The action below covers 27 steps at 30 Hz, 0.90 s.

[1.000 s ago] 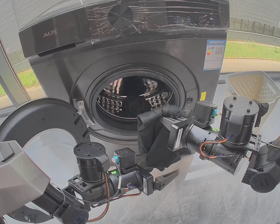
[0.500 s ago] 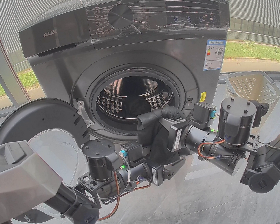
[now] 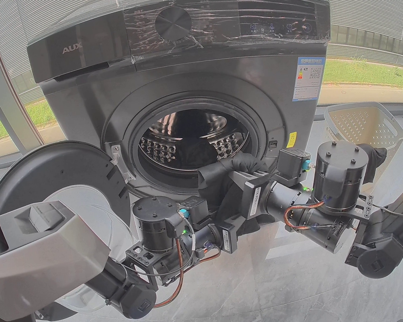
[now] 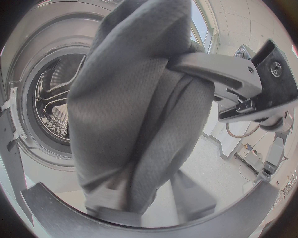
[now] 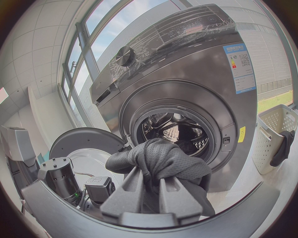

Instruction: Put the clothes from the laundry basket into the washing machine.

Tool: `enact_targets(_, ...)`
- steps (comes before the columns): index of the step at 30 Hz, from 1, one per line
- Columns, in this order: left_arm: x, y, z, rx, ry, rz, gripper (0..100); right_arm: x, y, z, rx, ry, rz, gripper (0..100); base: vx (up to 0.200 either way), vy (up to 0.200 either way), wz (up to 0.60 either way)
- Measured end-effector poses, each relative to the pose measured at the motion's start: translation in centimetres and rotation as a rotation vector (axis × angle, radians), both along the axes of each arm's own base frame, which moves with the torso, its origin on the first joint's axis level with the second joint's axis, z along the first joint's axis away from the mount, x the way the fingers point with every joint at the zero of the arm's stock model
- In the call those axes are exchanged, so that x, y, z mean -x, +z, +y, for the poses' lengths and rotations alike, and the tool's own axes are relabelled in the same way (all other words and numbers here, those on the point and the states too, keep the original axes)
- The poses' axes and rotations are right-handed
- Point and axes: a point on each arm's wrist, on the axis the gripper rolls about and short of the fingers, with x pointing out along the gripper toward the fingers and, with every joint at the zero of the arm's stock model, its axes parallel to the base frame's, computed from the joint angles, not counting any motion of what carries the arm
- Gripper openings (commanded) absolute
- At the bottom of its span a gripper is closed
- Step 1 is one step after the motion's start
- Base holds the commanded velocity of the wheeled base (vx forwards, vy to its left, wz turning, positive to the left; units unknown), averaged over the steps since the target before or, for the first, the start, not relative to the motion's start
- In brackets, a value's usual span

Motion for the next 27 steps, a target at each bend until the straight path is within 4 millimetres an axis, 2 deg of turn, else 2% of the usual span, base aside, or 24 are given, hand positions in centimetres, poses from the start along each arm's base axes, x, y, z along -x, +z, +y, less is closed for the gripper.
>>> enact_targets(7,0.2,0.6,0.1,0.02,-0.002,-0.019,0,-0.4,-0.4,-0.2,0.007,-0.009,0.009,0,0.0,0.0,0.0)
enact_targets(13,2.4,1.6,0.5,0.028,-0.05,-0.027,0,-0.7,-0.4,-0.1,-0.024,-0.005,-0.009,0,0.0,0.0,0.0)
enact_targets(14,2.9,1.8,0.6,0.029,-0.061,-0.028,0,-0.7,-0.4,-0.1,-0.03,-0.004,-0.013,100,0.0,0.0,0.0)
enact_targets(16,3.8,2.1,0.6,0.036,-0.081,-0.037,0,-0.8,-0.4,0.0,-0.043,0.0,-0.015,100,0.0,0.0,0.0)
enact_targets(21,4.5,3.0,0.8,0.061,-0.091,-0.062,0,-1.3,-0.1,0.1,-0.085,-0.004,-0.015,100,0.0,0.0,0.0)
enact_targets(27,4.1,4.0,1.4,0.085,-0.058,-0.091,0,-3.1,0.0,-1.9,-0.118,-0.082,-0.009,100,0.0,0.0,0.0)
